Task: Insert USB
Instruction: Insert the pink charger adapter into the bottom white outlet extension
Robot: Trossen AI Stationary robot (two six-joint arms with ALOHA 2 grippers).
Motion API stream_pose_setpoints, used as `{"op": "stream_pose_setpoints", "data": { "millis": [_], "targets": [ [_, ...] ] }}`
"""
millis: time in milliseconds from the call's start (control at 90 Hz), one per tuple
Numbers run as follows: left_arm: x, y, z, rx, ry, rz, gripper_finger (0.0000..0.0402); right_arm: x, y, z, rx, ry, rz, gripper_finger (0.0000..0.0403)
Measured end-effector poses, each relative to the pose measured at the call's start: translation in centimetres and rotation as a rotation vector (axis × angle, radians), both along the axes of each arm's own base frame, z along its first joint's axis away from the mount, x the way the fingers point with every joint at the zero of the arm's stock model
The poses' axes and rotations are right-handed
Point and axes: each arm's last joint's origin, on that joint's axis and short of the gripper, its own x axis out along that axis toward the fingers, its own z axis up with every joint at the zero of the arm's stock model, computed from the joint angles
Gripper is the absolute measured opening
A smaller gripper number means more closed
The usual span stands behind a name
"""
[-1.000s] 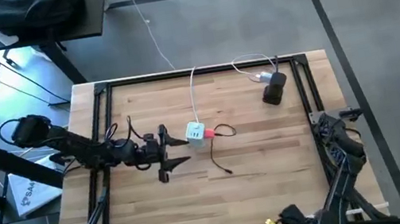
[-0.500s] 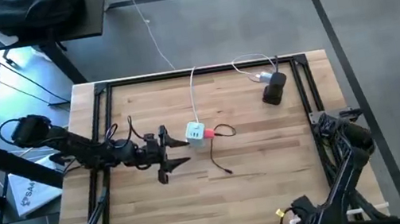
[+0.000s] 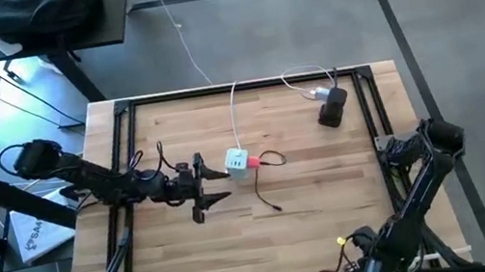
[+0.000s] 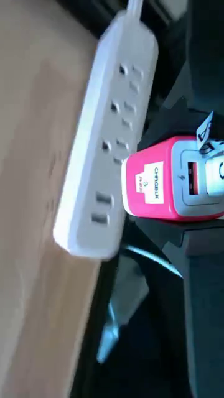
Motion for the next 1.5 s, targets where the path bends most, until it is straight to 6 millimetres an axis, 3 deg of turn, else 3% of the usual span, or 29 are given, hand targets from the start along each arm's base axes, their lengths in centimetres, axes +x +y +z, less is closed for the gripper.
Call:
{"op": "stream_pose_setpoints", "data": {
  "millis": [278,544,944,1211,1500],
  "targets": [
    [0.0,0.0,0.0,-0.046,0.004,-0.002,0.0211,-1.3,0.4,-0.5,0.021,0.053,0.033,0.0106],
    [0.0,0.0,0.0,-0.055,0.003,-0.002,0.0211,-1.0,-0.1,-2.2,0.014,0.003,0.014,0.0106],
    [0.0,0.0,0.0,-0.048,0.002,-0.001,0.0211,-0.4,-0.3,-2.3,0.029,-0.010,-0.004,0.0106],
    [0.0,0.0,0.0,-0.048,0.002,-0.001,0.0211,1.1,-1.2,-2.3,0.024,-0.027,-0.052,0.0106],
    [0.0,0.0,0.0,-0.048,0.003,-0.001,0.0211,3.3,-3.6,-2.4,-0.058,-0.044,-0.136,0.0106]
  ]
}}
